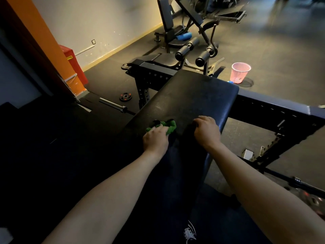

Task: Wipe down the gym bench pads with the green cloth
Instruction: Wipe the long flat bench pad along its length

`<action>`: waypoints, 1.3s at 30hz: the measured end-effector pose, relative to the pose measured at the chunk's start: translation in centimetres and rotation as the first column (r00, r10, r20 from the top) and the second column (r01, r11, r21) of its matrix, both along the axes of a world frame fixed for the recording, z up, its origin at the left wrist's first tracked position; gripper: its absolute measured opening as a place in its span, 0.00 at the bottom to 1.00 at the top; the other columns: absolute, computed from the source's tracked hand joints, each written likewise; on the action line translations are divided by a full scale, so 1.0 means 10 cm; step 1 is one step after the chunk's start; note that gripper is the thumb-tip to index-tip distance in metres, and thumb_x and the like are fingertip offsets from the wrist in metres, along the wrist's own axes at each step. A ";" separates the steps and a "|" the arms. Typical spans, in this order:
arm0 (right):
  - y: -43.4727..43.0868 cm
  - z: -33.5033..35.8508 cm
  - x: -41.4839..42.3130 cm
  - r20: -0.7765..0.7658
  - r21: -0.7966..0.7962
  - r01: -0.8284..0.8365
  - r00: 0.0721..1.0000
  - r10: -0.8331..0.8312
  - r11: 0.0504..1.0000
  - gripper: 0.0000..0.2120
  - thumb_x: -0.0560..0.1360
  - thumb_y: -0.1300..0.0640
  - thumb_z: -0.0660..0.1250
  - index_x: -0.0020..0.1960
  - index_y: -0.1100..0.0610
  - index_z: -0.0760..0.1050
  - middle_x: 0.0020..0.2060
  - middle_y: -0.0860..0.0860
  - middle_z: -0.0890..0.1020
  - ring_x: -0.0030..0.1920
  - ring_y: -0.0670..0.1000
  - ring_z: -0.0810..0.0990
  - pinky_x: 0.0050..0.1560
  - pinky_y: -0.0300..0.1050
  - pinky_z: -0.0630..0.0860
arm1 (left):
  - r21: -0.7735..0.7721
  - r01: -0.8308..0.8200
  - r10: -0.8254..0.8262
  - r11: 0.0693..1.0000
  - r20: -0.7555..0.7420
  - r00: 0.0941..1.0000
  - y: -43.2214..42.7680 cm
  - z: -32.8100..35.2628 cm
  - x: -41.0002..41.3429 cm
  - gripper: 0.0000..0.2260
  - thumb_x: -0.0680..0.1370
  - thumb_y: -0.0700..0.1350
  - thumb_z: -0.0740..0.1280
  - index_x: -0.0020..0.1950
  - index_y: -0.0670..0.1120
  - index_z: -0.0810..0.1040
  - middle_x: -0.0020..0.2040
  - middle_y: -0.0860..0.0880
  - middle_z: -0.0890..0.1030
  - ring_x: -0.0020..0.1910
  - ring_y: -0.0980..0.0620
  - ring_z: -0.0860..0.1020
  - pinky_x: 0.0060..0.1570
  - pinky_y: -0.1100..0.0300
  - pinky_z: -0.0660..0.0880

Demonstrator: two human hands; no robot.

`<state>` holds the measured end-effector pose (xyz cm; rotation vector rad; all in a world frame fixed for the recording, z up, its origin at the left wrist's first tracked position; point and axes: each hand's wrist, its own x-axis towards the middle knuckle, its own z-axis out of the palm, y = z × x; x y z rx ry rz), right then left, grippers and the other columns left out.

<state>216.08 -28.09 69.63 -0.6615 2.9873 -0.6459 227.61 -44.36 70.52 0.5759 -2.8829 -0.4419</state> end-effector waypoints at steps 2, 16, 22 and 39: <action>0.20 -0.04 0.09 0.003 0.030 0.054 0.999 -0.054 0.998 0.21 0.77 0.61 0.59 0.68 0.53 0.76 0.70 0.54 0.73 0.71 0.58 0.66 0.71 0.55 0.67 | 0.020 0.069 -0.069 0.997 0.017 0.997 0.20 -0.04 0.02 0.11 0.82 0.48 0.62 0.63 0.54 0.79 0.68 0.52 0.78 0.65 0.46 0.76 0.56 0.52 0.73; 0.46 -0.24 0.35 0.144 -0.088 -0.013 0.989 0.026 0.996 0.31 0.78 0.70 0.56 0.80 0.54 0.58 0.80 0.52 0.56 0.80 0.53 0.49 0.78 0.47 0.47 | 0.083 -0.059 0.051 0.995 0.098 0.994 0.36 -0.04 -0.12 0.17 0.83 0.45 0.60 0.72 0.50 0.73 0.72 0.46 0.73 0.71 0.42 0.69 0.66 0.47 0.69; 0.49 -0.27 0.37 0.160 -0.128 0.002 0.987 0.019 0.992 0.29 0.80 0.67 0.56 0.79 0.54 0.59 0.80 0.52 0.57 0.80 0.52 0.49 0.78 0.47 0.46 | 0.008 0.074 -0.074 0.997 0.034 0.997 0.95 -0.01 -0.02 0.13 0.82 0.42 0.59 0.63 0.50 0.79 0.57 0.48 0.81 0.58 0.45 0.78 0.53 0.52 0.73; 0.74 -0.38 0.11 0.091 -0.214 -0.175 0.976 0.198 0.961 0.25 0.82 0.62 0.58 0.78 0.51 0.64 0.78 0.47 0.62 0.79 0.47 0.54 0.76 0.40 0.48 | 0.189 -0.218 0.219 0.957 0.019 0.976 0.79 -0.17 -0.28 0.17 0.84 0.45 0.61 0.73 0.48 0.74 0.75 0.47 0.71 0.75 0.42 0.66 0.71 0.50 0.64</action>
